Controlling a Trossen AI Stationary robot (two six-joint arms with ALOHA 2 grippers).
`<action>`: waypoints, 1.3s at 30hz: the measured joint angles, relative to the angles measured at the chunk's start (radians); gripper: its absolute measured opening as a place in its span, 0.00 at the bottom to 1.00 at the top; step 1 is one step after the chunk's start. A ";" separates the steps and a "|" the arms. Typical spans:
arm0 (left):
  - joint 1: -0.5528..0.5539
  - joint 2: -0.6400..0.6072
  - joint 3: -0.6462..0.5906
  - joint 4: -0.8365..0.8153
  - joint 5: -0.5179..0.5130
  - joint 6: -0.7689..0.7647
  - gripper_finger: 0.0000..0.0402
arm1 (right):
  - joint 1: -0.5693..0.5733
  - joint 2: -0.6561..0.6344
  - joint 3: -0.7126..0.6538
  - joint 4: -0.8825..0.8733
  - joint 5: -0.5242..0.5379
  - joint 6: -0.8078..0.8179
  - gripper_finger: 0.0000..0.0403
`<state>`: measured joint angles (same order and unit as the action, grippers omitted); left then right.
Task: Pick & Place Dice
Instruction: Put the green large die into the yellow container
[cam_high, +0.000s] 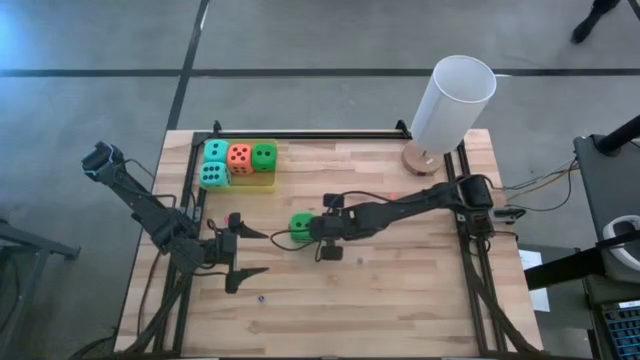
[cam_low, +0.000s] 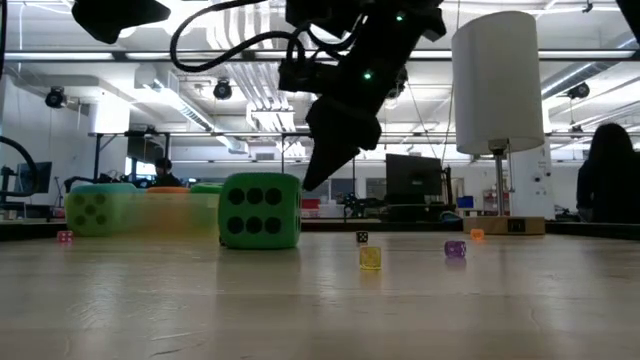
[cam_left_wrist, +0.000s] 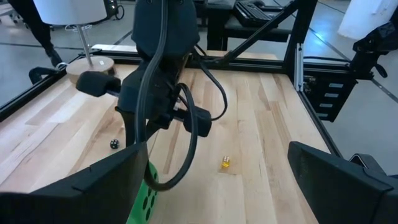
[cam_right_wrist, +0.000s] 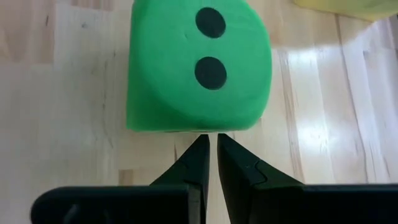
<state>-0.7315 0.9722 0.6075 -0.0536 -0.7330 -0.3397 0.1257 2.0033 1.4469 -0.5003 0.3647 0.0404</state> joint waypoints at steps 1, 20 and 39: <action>0.000 0.000 0.000 0.000 0.000 0.000 0.97 | 0.001 -0.012 -0.009 -0.009 0.003 0.011 0.07; 0.006 0.000 -0.008 -0.021 0.000 0.000 0.98 | 0.175 -0.519 -0.417 0.152 0.084 0.114 0.07; 0.202 -0.001 0.045 -0.031 0.152 0.042 0.97 | 0.267 -0.755 -0.606 0.359 0.080 0.007 0.07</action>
<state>-0.5295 0.9714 0.6526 -0.0847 -0.5806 -0.2976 0.3925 1.2478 0.8413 -0.1417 0.4442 0.0475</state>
